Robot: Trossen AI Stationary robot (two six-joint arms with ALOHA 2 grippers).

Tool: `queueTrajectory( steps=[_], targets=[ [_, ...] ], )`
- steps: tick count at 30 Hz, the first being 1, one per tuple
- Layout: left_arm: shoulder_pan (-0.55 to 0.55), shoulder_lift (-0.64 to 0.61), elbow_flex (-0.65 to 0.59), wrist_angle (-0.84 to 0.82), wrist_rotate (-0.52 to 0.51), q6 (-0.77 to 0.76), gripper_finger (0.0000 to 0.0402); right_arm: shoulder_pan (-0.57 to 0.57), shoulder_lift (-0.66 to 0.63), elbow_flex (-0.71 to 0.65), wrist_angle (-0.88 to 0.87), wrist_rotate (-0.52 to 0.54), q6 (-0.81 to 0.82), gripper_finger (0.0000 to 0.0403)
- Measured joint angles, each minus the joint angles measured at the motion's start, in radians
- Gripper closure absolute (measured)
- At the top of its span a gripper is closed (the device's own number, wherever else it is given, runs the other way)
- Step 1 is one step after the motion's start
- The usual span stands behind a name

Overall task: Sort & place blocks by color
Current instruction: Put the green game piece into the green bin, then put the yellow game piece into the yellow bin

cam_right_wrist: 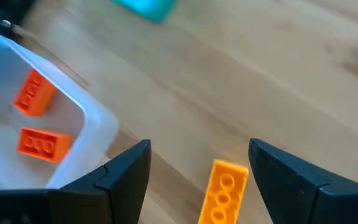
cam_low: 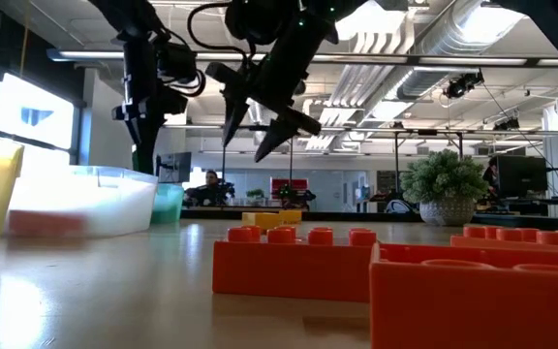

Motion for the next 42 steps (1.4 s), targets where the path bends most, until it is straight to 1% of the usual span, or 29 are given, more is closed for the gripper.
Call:
queueTrajectory(
  steps=[4,14,17,22,25,30,37,40,42],
  targets=[
    [-0.001,0.027,0.0,-0.001,-0.03,-0.01,0.0298,0.014,0.003,0.0,-0.051,-0.001,0.049,0.0146],
    [-0.001,0.037,0.0,-0.004,-0.019,-0.009,0.0228,0.049,0.046,-0.001,-0.082,0.002,0.108,0.0146],
    [-0.003,0.037,0.0,-0.017,-0.021,-0.009,0.0213,0.055,0.059,-0.001,-0.083,0.005,0.121,0.0146],
    [-0.004,0.036,0.0,-0.034,-0.018,-0.002,0.0209,0.056,0.071,-0.001,-0.1,-0.003,0.137,0.0146],
    [-0.006,0.029,0.0,-0.053,-0.017,0.0,0.0211,0.056,0.089,0.0,-0.097,-0.029,0.139,0.0146],
    [-0.023,-0.011,0.0,-0.07,-0.016,0.001,0.0209,0.066,0.13,0.0,-0.144,-0.059,0.163,0.0146],
    [-0.042,-0.087,0.0,-0.069,-0.018,0.0,0.021,0.081,0.178,0.0,-0.139,-0.094,0.165,0.0147],
    [-0.051,-0.115,0.0,-0.068,-0.015,-0.001,0.021,0.081,0.187,0.001,-0.14,-0.098,0.17,0.0164],
    [-0.059,-0.131,0.0,-0.067,-0.016,-0.002,0.0211,0.081,0.193,0.003,-0.144,-0.102,0.172,0.0189]
  ],
)
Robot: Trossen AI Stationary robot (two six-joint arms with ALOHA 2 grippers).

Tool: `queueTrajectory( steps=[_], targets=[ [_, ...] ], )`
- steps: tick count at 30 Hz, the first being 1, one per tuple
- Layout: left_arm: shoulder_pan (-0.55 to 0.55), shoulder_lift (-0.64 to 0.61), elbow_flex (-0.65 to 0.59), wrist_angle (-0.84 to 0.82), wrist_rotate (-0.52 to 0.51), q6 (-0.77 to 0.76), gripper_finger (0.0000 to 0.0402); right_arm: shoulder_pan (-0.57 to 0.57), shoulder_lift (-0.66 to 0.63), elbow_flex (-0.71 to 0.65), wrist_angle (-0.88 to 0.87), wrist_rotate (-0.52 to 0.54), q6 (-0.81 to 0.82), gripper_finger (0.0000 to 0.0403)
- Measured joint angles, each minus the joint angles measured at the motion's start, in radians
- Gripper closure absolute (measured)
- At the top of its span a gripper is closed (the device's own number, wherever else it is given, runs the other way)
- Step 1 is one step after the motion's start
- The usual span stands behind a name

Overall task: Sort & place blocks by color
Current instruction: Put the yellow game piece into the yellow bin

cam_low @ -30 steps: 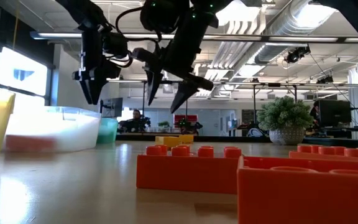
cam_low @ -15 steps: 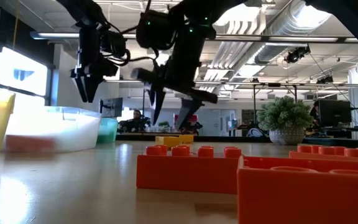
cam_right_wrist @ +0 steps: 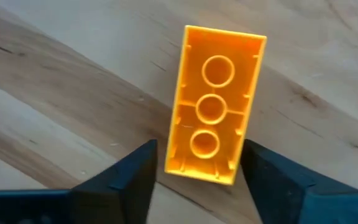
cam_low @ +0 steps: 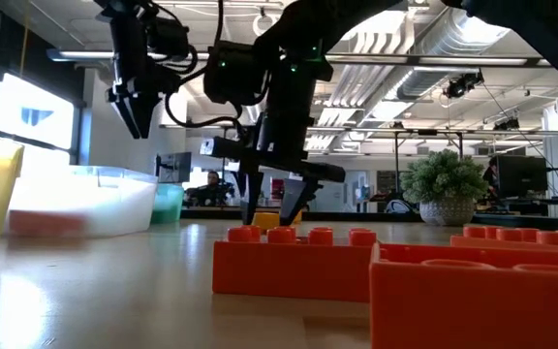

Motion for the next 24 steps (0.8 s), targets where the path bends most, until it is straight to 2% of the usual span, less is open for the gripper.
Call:
queueTrajectory(
  steps=[6,10,18,24],
  targets=[
    [-0.027,-0.02,0.0,0.001,0.004,0.0,0.0209,-0.002,0.001,0.0,-0.005,-0.005,-0.01,0.0289],
    [-0.04,-0.02,0.0,0.001,0.022,0.0,0.0209,-0.003,-0.002,0.007,-0.013,-0.017,-0.065,0.0292],
    [-0.046,-0.02,0.0,-0.001,0.363,-0.017,0.0209,0.011,-0.033,0.09,-0.018,-0.008,-0.221,0.0292],
    [-0.046,-0.019,0.0,-0.002,0.62,-0.057,0.0209,0.034,-0.036,0.218,-0.115,0.033,-0.4,0.0292]
  ],
)
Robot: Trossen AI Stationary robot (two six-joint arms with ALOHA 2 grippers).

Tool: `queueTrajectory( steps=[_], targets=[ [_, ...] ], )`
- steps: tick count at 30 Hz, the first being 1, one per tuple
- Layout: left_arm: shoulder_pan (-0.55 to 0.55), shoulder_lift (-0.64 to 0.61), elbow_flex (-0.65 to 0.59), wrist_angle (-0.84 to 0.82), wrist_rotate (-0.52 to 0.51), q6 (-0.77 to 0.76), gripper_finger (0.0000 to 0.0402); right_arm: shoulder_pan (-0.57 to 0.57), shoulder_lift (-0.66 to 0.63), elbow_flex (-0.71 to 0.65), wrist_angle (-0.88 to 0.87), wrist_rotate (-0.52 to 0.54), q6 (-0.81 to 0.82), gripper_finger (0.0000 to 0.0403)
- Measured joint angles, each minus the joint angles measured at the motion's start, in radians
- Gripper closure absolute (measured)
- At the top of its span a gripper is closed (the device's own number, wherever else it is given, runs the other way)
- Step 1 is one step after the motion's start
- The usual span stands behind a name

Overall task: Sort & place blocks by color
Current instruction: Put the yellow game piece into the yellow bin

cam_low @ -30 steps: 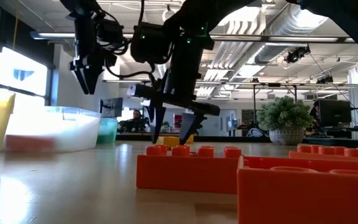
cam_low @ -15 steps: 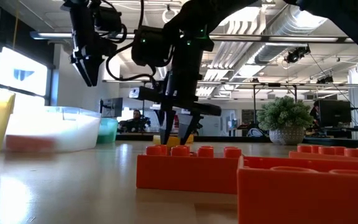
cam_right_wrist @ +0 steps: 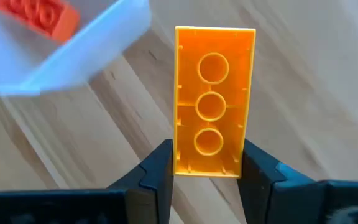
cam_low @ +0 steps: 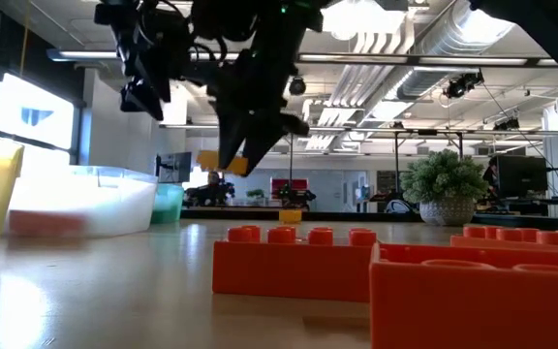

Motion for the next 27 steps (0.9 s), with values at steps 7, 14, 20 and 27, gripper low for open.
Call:
queueTrajectory(
  steps=[7,14,20,27],
  targets=[
    [-0.018,0.0,0.0,0.002,0.072,-0.125,0.0209,0.016,-0.001,0.104,-0.081,0.057,-0.208,0.0292],
    [-0.071,0.0,0.0,0.001,0.115,-0.196,0.0209,0.05,-0.003,0.206,-0.093,0.171,-0.355,0.0292],
    [-0.134,0.0,0.0,0.01,0.2,-0.25,0.0209,0.06,-0.004,0.241,-0.094,0.212,-0.398,0.0292],
    [-0.212,0.0,0.0,0.094,0.186,-0.356,0.0209,0.064,-0.004,0.241,-0.086,0.228,-0.445,0.0292]
  ],
)
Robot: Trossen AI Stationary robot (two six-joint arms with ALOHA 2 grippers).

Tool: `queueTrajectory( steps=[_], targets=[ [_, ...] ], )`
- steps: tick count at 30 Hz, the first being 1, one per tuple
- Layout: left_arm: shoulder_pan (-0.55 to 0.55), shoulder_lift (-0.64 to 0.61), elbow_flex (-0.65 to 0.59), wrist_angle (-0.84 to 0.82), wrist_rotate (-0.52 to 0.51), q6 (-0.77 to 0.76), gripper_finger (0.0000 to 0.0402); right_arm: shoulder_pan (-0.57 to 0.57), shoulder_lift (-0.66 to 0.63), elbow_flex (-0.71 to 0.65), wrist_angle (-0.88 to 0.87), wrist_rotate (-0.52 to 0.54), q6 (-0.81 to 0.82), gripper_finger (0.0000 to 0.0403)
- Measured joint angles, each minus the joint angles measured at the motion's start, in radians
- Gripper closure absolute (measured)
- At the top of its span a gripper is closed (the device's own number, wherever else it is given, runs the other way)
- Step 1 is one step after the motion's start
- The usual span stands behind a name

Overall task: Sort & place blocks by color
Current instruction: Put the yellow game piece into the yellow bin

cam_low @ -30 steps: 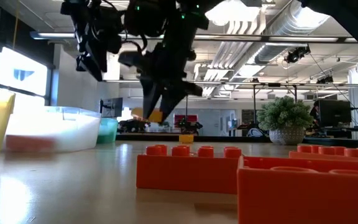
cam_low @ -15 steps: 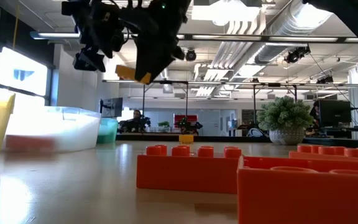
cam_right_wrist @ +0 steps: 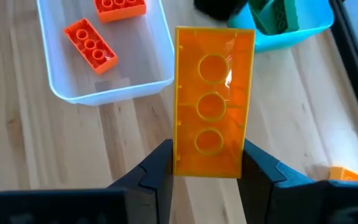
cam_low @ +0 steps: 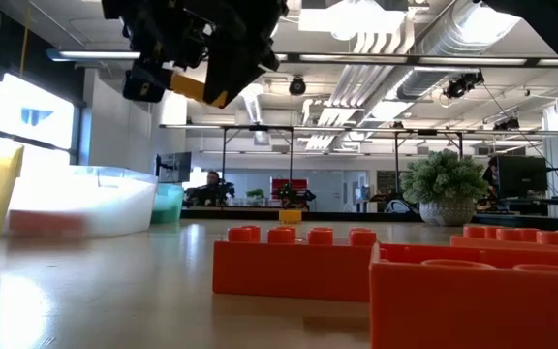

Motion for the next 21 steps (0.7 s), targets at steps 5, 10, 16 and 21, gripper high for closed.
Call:
queueTrajectory(
  steps=[5,10,16,21],
  targets=[
    [-0.031,0.0,0.0,0.03,-0.008,-0.067,0.0209,0.012,0.0,0.0,0.029,0.016,-0.015,0.0292],
    [-0.05,0.0,0.0,0.029,-0.031,-0.076,0.0209,0.027,-0.006,0.0,0.034,0.019,-0.021,0.0292],
    [-0.07,0.0,0.002,0.024,-0.061,-0.093,0.0209,0.041,-0.027,0.0,0.025,0.024,0.024,0.0292],
    [-0.089,0.0,0.002,0.073,-0.054,-0.09,0.0209,0.041,-0.033,-0.001,0.045,0.045,0.023,0.0292]
  ],
)
